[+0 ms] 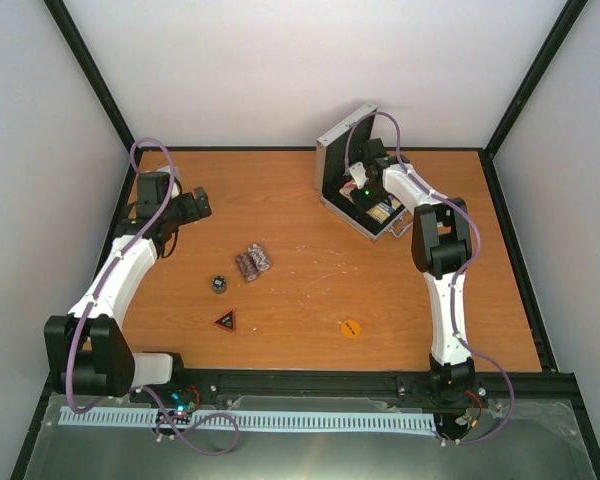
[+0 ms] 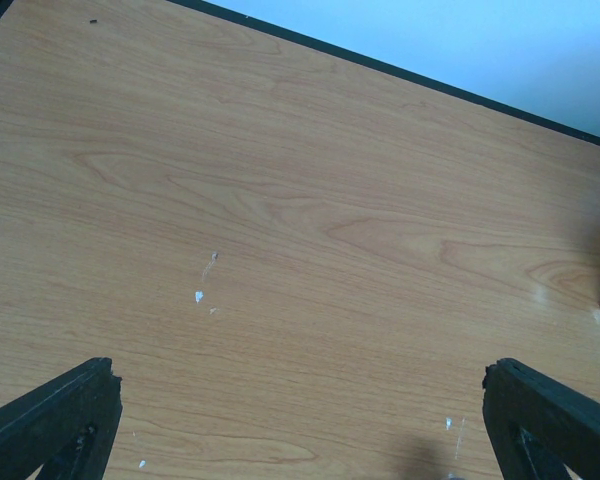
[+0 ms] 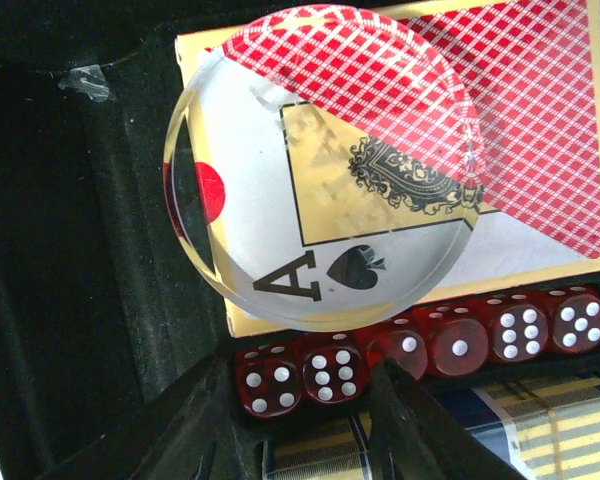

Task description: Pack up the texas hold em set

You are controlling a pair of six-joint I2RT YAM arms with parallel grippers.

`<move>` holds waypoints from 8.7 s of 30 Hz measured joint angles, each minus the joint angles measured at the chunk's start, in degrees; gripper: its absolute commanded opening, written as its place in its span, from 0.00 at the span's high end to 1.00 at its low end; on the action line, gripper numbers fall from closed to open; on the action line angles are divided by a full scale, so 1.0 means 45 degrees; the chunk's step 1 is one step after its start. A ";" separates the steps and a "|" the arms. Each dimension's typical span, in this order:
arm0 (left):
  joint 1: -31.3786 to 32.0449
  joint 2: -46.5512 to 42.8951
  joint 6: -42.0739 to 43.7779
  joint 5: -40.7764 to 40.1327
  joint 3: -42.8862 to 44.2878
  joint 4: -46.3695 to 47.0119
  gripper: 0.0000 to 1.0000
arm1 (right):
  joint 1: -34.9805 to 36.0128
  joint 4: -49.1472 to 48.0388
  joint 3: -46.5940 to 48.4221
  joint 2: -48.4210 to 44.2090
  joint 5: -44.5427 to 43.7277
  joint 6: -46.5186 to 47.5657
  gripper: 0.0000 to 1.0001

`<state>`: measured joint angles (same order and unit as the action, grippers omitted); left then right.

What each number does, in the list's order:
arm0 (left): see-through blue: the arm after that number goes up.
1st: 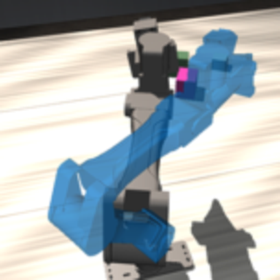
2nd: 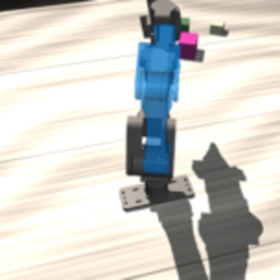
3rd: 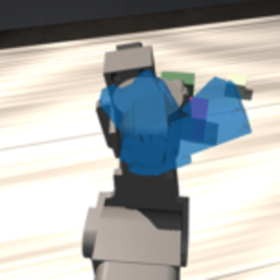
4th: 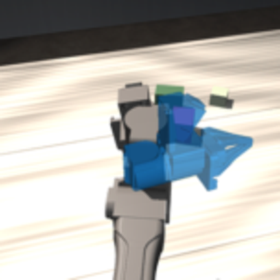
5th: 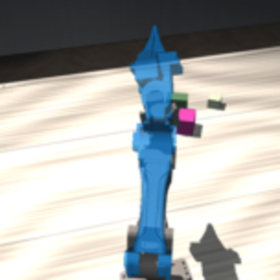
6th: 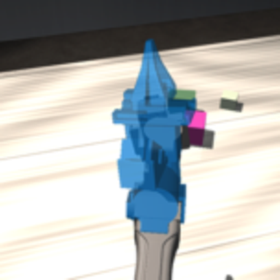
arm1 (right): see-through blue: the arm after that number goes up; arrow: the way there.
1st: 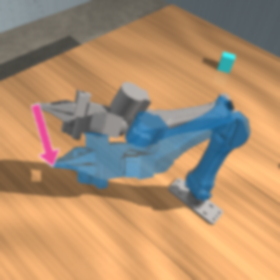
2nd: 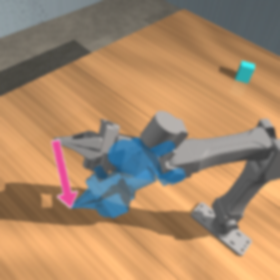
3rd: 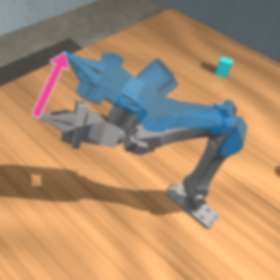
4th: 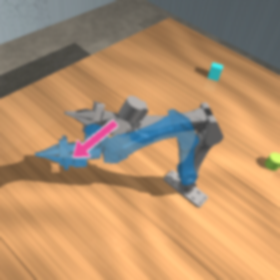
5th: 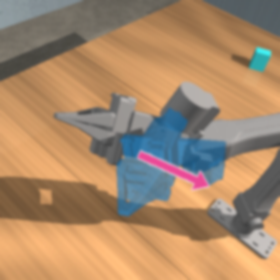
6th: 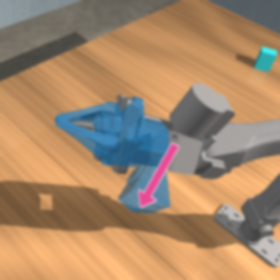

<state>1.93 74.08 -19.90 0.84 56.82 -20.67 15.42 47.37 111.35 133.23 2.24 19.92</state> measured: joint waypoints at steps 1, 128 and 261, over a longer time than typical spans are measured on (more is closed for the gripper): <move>0.0000 0.0000 0.0000 0.0000 0.0000 0.0000 0.00 | 0.0000 -0.0019 -0.0010 0.0000 0.0019 -0.0005 0.59; 0.0029 -0.4410 -0.0223 0.2259 -0.2118 -0.2841 0.17 | 0.9714 -0.1914 -1.5737 -1.1094 -0.1938 -1.3580 0.40; -0.1073 -0.3444 -0.2254 0.0782 -0.2705 -0.3764 0.00 | 1.2420 -0.3444 -0.4109 -0.1967 0.0291 -0.3827 0.13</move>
<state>-2.90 58.59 -30.04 4.36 44.64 -37.60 71.31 31.88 92.86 124.38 3.55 2.70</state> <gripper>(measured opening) 0.997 0.874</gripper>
